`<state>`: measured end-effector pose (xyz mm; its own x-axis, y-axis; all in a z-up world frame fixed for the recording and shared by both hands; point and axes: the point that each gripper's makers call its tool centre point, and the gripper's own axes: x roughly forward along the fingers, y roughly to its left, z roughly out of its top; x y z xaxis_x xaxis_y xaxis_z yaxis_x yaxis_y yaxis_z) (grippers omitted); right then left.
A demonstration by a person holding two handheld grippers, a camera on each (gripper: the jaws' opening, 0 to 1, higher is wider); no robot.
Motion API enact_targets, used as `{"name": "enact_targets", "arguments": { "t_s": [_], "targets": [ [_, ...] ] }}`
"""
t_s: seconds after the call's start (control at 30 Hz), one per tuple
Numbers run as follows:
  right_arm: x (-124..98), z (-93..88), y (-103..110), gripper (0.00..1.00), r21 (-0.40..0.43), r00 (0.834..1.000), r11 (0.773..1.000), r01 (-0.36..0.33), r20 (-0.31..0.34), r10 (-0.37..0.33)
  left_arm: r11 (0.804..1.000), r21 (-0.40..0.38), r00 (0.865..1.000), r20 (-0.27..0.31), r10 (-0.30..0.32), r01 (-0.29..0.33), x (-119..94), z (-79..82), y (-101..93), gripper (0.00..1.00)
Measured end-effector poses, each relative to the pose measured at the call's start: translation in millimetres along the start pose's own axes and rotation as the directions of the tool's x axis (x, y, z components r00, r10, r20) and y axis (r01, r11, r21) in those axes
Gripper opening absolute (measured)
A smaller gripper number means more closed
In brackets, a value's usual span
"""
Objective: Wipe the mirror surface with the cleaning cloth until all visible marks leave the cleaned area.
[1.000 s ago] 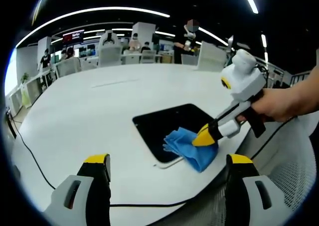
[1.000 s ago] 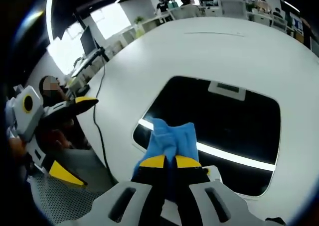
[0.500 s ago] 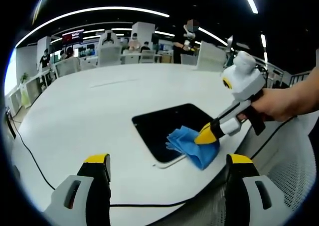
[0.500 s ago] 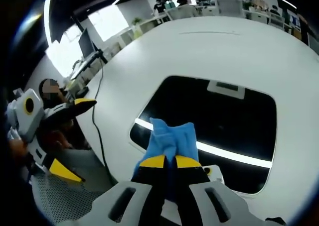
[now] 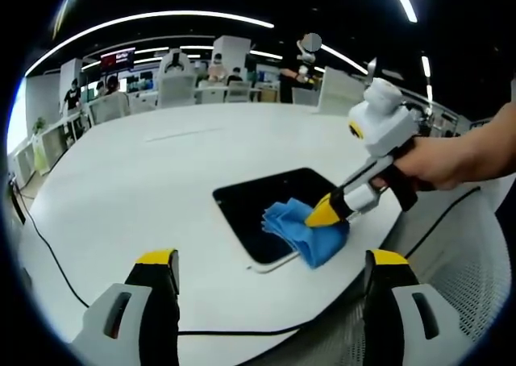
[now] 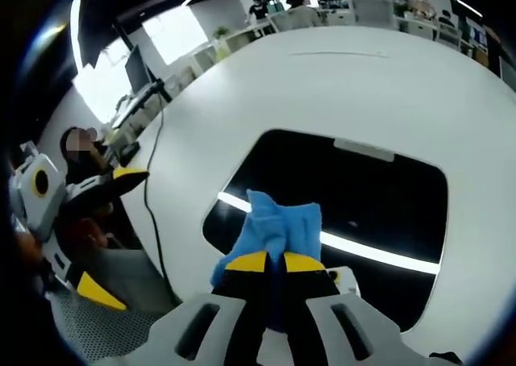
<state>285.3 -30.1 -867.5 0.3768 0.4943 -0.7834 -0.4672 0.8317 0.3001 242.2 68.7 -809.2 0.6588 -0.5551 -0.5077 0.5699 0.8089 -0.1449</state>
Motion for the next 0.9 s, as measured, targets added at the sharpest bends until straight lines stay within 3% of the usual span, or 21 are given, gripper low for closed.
{"name": "enact_targets", "arguments": {
  "t_s": [0.9],
  "targets": [
    [24,51.3,-34,0.00,-0.003,0.999,0.999,0.034,-0.035,-0.034,1.000,-0.008,1.000,-0.002,0.003,-0.003,0,-0.8,1.8,0.95]
  ]
}}
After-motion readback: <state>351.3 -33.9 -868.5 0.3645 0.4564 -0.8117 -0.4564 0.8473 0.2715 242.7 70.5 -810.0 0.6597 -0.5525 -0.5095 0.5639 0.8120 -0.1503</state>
